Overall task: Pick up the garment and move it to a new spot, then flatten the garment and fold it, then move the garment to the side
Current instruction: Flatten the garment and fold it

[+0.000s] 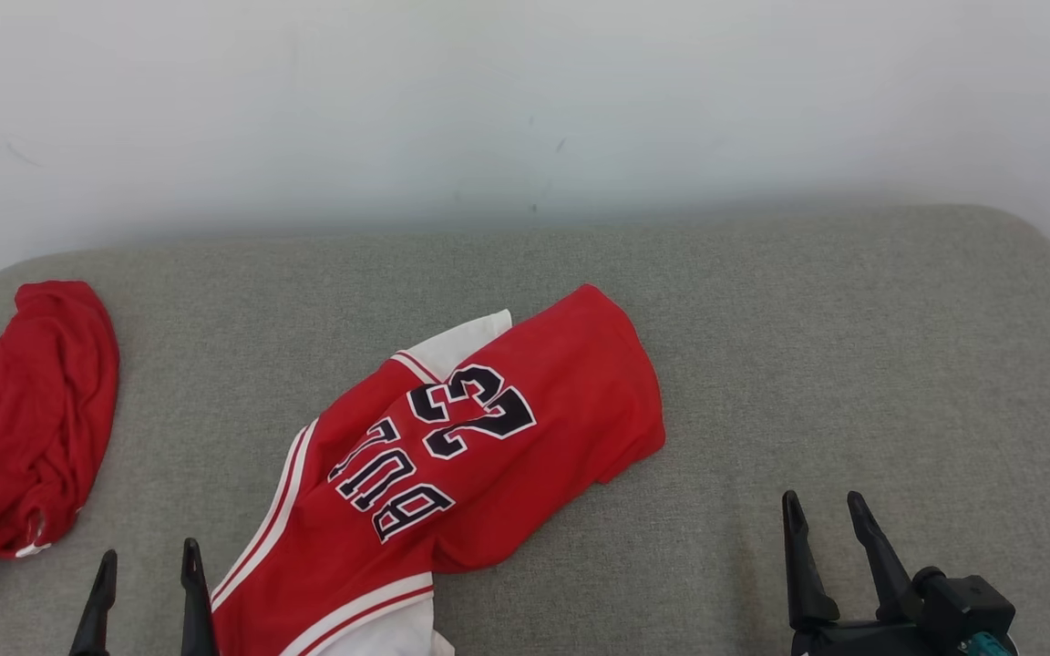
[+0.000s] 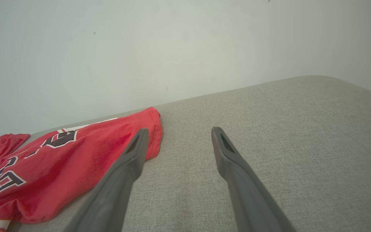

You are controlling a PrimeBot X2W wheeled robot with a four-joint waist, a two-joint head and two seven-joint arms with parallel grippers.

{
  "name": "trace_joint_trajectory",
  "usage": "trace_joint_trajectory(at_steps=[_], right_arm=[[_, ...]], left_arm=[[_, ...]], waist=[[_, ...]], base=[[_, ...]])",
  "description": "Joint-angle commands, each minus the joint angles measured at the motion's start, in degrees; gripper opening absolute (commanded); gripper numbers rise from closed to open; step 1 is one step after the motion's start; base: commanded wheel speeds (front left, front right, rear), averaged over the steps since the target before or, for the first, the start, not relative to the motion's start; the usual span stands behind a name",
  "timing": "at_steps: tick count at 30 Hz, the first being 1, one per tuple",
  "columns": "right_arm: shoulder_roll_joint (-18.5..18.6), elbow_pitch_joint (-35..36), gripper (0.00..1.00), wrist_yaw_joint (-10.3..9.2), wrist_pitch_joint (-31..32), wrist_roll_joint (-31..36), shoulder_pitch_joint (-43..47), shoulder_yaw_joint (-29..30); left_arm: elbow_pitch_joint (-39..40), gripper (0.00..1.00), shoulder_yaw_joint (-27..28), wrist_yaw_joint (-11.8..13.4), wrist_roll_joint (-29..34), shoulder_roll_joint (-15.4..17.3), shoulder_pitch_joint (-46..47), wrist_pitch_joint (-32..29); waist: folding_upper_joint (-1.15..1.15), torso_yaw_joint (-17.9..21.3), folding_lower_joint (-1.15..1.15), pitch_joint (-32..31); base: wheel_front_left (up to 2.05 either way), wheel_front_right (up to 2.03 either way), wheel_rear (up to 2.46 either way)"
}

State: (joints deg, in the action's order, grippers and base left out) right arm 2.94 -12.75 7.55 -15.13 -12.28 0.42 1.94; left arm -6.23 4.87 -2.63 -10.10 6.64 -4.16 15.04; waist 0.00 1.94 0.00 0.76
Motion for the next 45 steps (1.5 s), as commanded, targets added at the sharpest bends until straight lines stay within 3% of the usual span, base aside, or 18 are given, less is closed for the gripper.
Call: trace_joint_trajectory(at_steps=[1, 12, 23, 32, 37, 38, 39, 45], right_arm=[[-0.12, -0.12, 1.0, -0.13, -0.03, 0.63, 0.2, -0.1], [1.34, -6.09, 1.0, -0.13, -0.03, 4.49, -11.38, -1.21], [5.6, -27.32, 1.0, -0.13, -0.03, 4.67, -32.07, -2.59], [7.04, -43.8, 1.0, -0.13, -0.03, 3.48, -38.53, -2.5], [6.44, -49.41, 1.0, -0.13, -0.02, 1.75, -38.19, -2.63], [5.82, -50.44, 0.44, -0.13, -0.02, 1.02, -37.89, -3.2], [5.49, -51.21, 0.0, -0.13, 0.0, 0.38, -37.79, -3.83], [6.54, -46.66, 0.0, -0.13, -0.03, -2.21, -36.31, -5.43]], left_arm=[[-0.21, 1.0, 0.36, -0.36, 0.47, -0.26, 0.49, 0.2], [-0.93, 1.0, 0.9, -2.73, 2.2, -2.27, 4.12, 0.21], [-2.25, 1.0, -1.3, -3.9, 2.39, -3.51, 7.77, 0.21], [-2.89, 1.0, -3.19, -4.38, 2.02, -3.74, 10.08, 0.21], [-3.37, 1.0, -3.72, -4.59, 1.43, -3.79, 10.01, 0.21], [-3.54, 1.0, -3.8, -4.62, 1.43, -3.78, 9.81, 0.21], [-3.68, 1.0, -3.84, -4.63, 1.21, -3.79, 9.59, 0.21], [-3.94, 1.0, -3.32, -4.45, 0.9, -3.79, 8.34, 0.21]], waist=[[0.0, 0.02, 0.0, 0.05], [0.0, -2.96, 0.0, 2.8], [0.0, -8.44, 0.0, 7.97], [0.0, -11.88, 0.0, 9.89], [0.0, -12.52, 0.0, 9.39], [0.0, -12.49, 0.0, 9.14], [0.0, -12.41, 0.0, 8.9], [0.0, -10.7, 0.0, 7.09]], base=[[0.0, 0.0, 0.0], [0.0, 0.0, 0.0], [0.0, 0.0, 0.0], [0.0, 0.0, 0.0], [0.0, 0.0, 0.0], [0.0, 0.0, 0.0], [0.0, 0.0, 0.0], [0.0, 0.0, 0.0]])
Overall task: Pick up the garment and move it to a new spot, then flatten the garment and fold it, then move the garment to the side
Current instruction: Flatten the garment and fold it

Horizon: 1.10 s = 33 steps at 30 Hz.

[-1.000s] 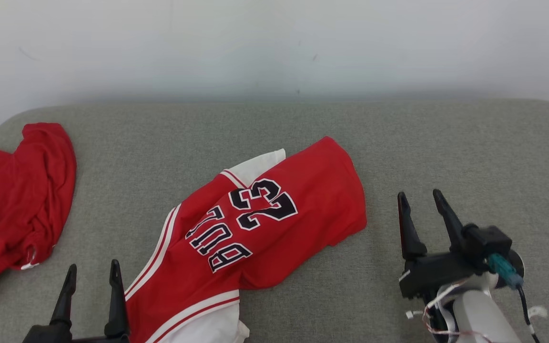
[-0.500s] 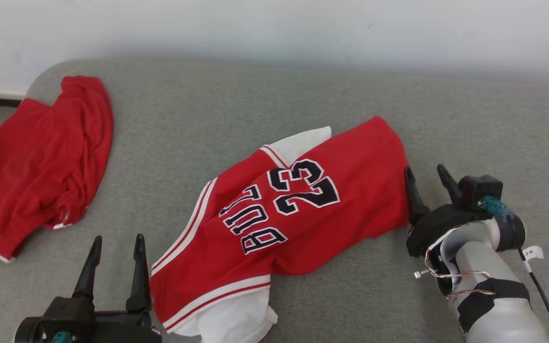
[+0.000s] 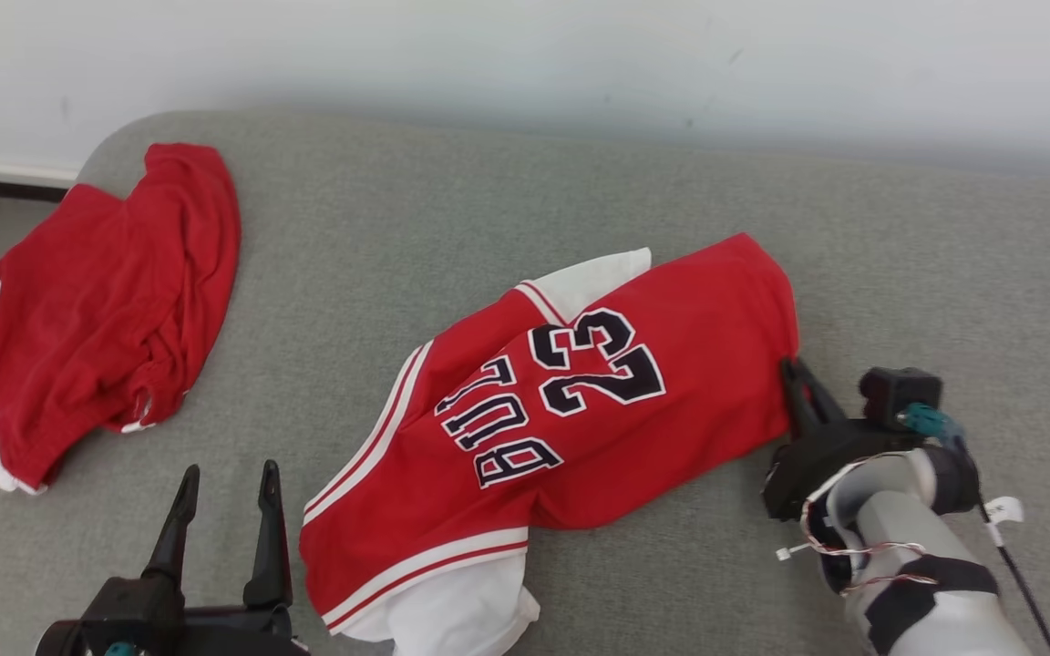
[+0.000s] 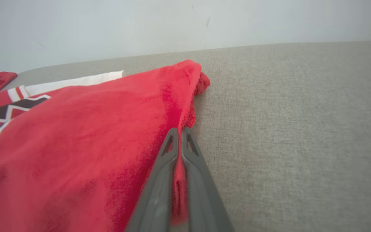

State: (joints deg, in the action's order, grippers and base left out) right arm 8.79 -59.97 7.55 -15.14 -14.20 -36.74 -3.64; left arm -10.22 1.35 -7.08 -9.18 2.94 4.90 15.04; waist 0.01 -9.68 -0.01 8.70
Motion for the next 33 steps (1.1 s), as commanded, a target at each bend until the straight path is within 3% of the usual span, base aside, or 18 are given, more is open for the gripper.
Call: trace_joint_trajectory(at_steps=[1, 15, 19, 28, 33], right_arm=[[0.91, 2.17, 0.0, -0.13, -0.01, -0.5, 1.8, 0.32], [7.68, 23.78, 0.0, -0.13, -0.01, -0.73, 16.96, 7.91], [8.01, 27.27, 0.0, -0.13, -0.01, 0.01, 21.1, 10.65], [6.54, 30.07, 0.0, -0.13, 0.93, 0.42, 20.76, 8.82], [6.42, 26.51, 0.0, -0.13, 2.45, 0.55, 14.56, 4.97]], left_arm=[[0.16, 1.0, 0.41, 0.11, -0.04, -0.08, -1.02, 0.21], [0.84, 1.0, 1.95, 0.44, -0.76, -0.08, -2.96, 0.21], [1.12, 1.0, 2.15, 0.52, -0.96, -0.09, -3.36, 0.21], [0.89, 1.0, 0.98, 0.81, -1.56, -0.05, -2.39, 0.21], [0.34, 1.0, 0.12, 0.69, -2.24, -0.07, -1.6, 0.21]], waist=[[-0.01, 1.38, 0.01, -1.08], [-0.01, 8.83, 0.01, -3.29], [-0.01, 9.96, 0.01, -3.36], [-0.01, 9.12, 0.01, -2.74], [-0.01, 6.32, 0.01, -2.41]], base=[[0.0, 0.0, 0.0], [0.0, 0.0, 0.0], [0.0, 0.0, 0.0], [0.0, 0.0, 0.0], [0.0, 0.0, 0.0]])
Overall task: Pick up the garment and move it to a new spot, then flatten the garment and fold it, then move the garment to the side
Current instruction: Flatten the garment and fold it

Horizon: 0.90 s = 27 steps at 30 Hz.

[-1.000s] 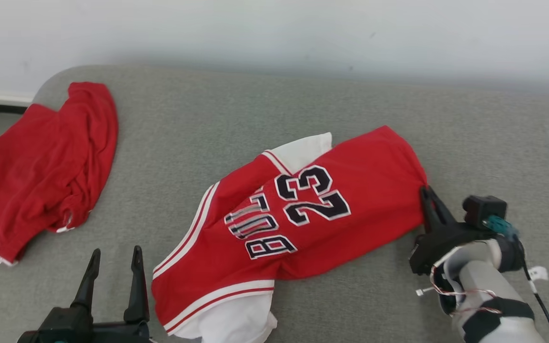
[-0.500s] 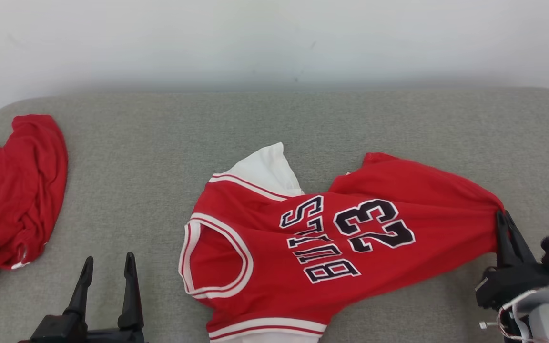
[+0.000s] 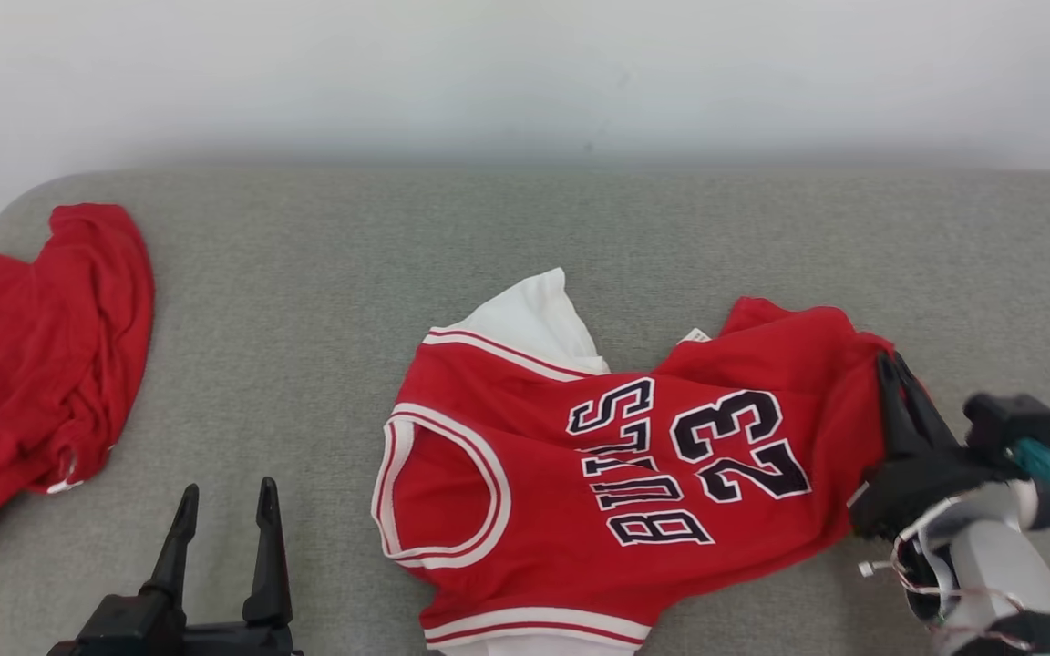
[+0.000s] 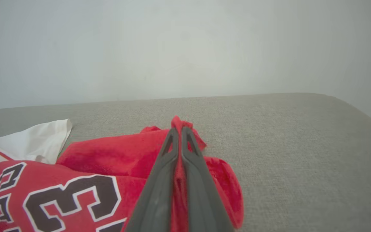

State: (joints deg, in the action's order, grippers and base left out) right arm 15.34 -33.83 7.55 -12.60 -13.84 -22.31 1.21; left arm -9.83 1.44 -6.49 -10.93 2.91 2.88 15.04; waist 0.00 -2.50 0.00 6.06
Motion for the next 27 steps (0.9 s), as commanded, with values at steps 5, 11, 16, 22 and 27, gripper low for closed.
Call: trace_joint_trajectory(at_steps=[5, 11, 16, 22, 27], right_arm=[[0.51, -7.55, 0.0, -0.13, 0.11, 0.06, -7.09, -3.06], [0.89, -17.83, 1.0, -0.13, -1.59, 0.88, -13.27, -4.58], [1.03, -19.2, 1.0, -0.13, -2.64, 1.22, -14.09, -5.08], [0.88, -5.97, 1.0, -0.13, -2.53, 2.68, -8.24, -1.52], [-0.94, 6.25, 1.0, -0.13, -2.54, 4.28, -0.7, 1.44]], left_arm=[[-0.46, 1.0, -1.05, 0.41, -1.16, -0.03, 0.9, 0.21], [-0.93, 1.0, -2.46, 0.53, -1.34, -0.03, 1.45, 0.21], [-1.02, 1.0, -2.41, 1.05, -1.61, -0.04, 0.21, 0.21], [-0.58, 1.0, -1.71, 1.05, -0.51, -0.04, -1.02, 0.21], [-0.19, 1.0, -0.19, 0.75, 0.26, -0.03, -2.35, 0.21]], waist=[[0.0, -3.21, 0.0, 0.88], [0.0, -5.18, 0.0, 1.11], [0.0, -4.56, 0.0, -0.24], [0.0, -2.31, 0.0, -2.24], [0.0, -0.02, 0.0, -3.66]], base=[[0.0, 0.0, 0.0], [0.0, 0.0, 0.0], [0.0, 0.0, 0.0], [0.0, 0.0, 0.0], [0.0, 0.0, 0.0]])
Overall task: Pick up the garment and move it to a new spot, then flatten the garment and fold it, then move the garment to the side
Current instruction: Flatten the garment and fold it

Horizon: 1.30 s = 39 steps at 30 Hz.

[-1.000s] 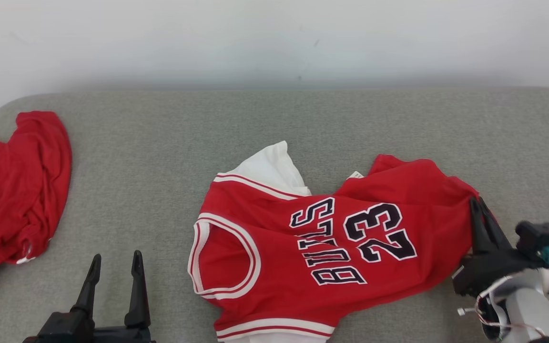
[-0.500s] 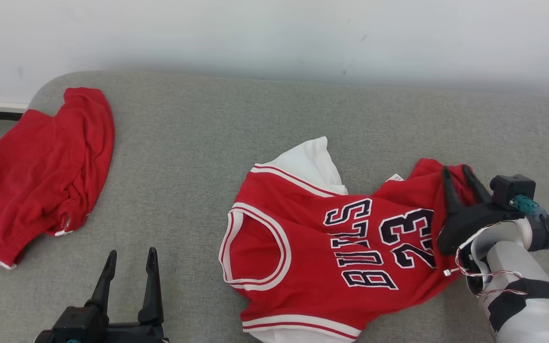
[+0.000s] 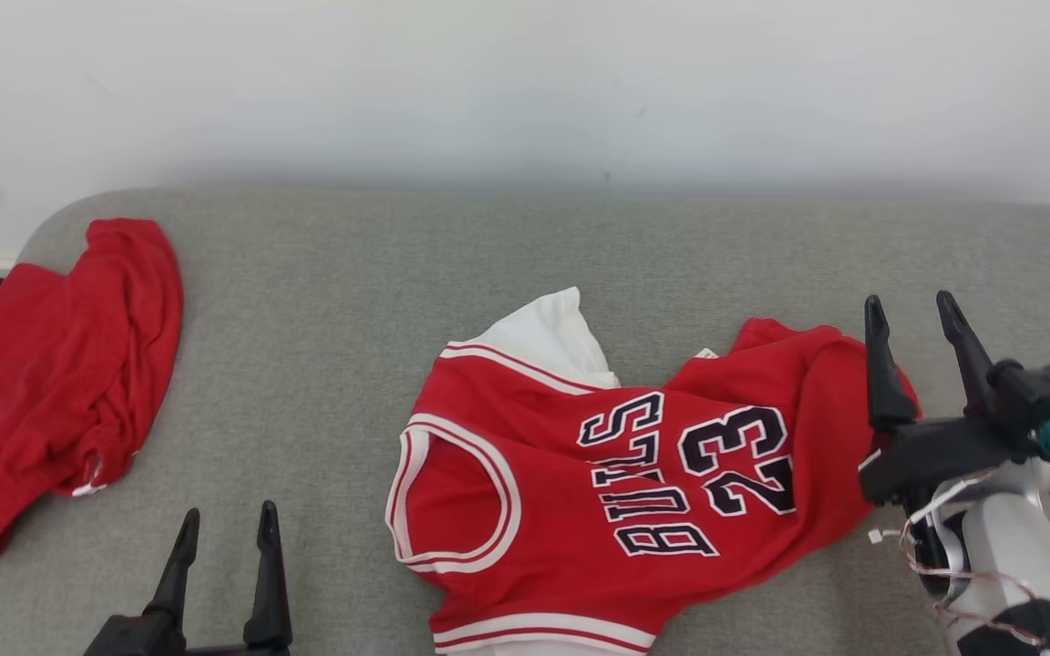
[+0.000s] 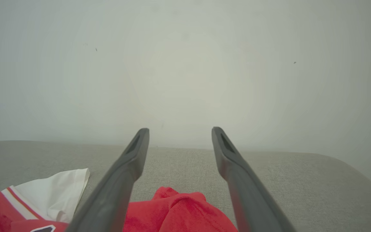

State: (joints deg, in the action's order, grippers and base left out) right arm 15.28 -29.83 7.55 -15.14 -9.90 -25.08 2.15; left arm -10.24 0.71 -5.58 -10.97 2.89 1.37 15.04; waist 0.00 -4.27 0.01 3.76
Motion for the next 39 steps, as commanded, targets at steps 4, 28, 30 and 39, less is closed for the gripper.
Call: trace_joint_trajectory(at_steps=[4, 28, 30, 39], right_arm=[[-2.82, 10.32, 1.0, -0.13, 0.01, 0.88, 8.08, 2.25], [-11.74, 23.43, 1.0, -0.13, 0.0, 2.53, 28.05, 1.46], [-11.87, 23.34, 1.0, -0.13, 0.0, 2.57, 27.54, 1.47], [-12.1, 22.82, 1.0, -0.13, -0.01, 2.52, 26.62, 0.62]], left_arm=[[0.48, 1.0, 1.84, -0.31, 0.8, -0.03, -1.71, 0.21], [-1.27, 1.0, 4.14, -1.07, 5.1, -0.03, -2.5, 0.21], [-2.01, 1.0, 3.29, -1.18, 4.14, -0.04, -2.3, 0.21], [-6.82, 1.0, -7.14, -1.69, 0.75, -0.01, -2.16, 0.21]], waist=[[0.0, 3.4, -0.01, -1.98], [0.0, 7.08, -0.01, -2.01], [0.0, 7.1, -0.01, -1.79], [0.0, 7.51, -0.01, -0.73]], base=[[0.0, 0.0, 0.0], [0.0, 0.0, 0.0], [0.0, 0.0, 0.0], [0.0, 0.0, 0.0]])
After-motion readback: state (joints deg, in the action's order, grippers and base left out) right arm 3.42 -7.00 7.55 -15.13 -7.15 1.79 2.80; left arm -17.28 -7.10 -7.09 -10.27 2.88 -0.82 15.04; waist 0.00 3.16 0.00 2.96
